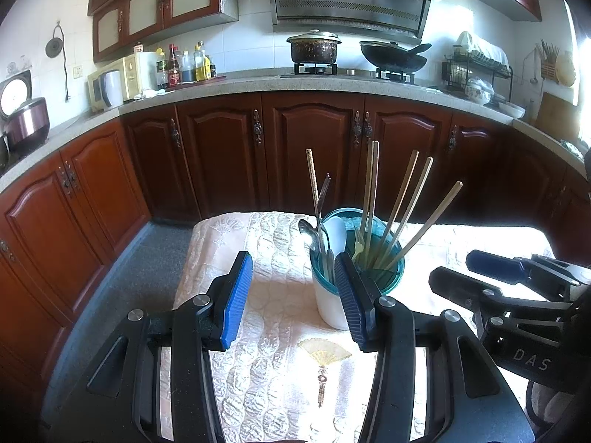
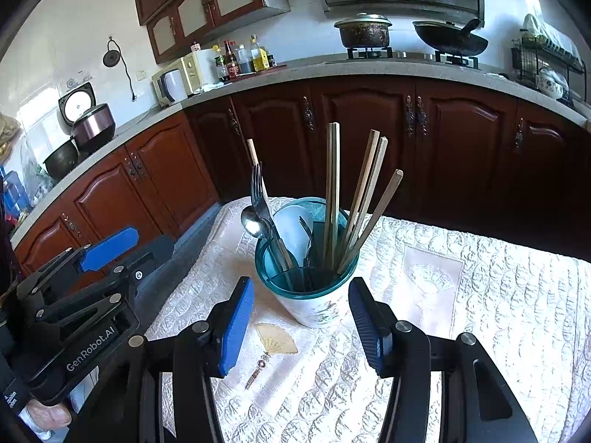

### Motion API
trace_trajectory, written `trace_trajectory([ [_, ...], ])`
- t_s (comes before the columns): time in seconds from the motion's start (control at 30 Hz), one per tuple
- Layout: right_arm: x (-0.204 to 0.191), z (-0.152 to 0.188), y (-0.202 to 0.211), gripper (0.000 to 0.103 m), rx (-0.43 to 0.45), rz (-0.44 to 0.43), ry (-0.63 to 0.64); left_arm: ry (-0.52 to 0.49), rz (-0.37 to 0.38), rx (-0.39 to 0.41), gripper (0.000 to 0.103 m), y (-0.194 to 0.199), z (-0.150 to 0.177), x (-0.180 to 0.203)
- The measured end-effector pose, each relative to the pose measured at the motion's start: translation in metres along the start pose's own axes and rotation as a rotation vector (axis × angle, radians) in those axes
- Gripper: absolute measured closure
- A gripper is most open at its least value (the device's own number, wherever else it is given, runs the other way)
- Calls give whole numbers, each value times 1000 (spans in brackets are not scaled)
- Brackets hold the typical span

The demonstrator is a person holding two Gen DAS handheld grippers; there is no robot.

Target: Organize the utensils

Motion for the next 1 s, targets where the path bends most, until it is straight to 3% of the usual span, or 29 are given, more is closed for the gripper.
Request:
trace_trajectory([
  [1.0,2,-2,-5,51,-15,-7,3,-11,3,-5,57,-4,0,7],
])
Point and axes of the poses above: each gripper's, at about its wrist camera, not at the fingertips, and y roughly against the way its jaws point, x to its right, z to its underside, the point moved 8 cm from there along -y, roughly the way its jaws point, and after that the axes turned 5 degrees about y, right-handed, at the moved point
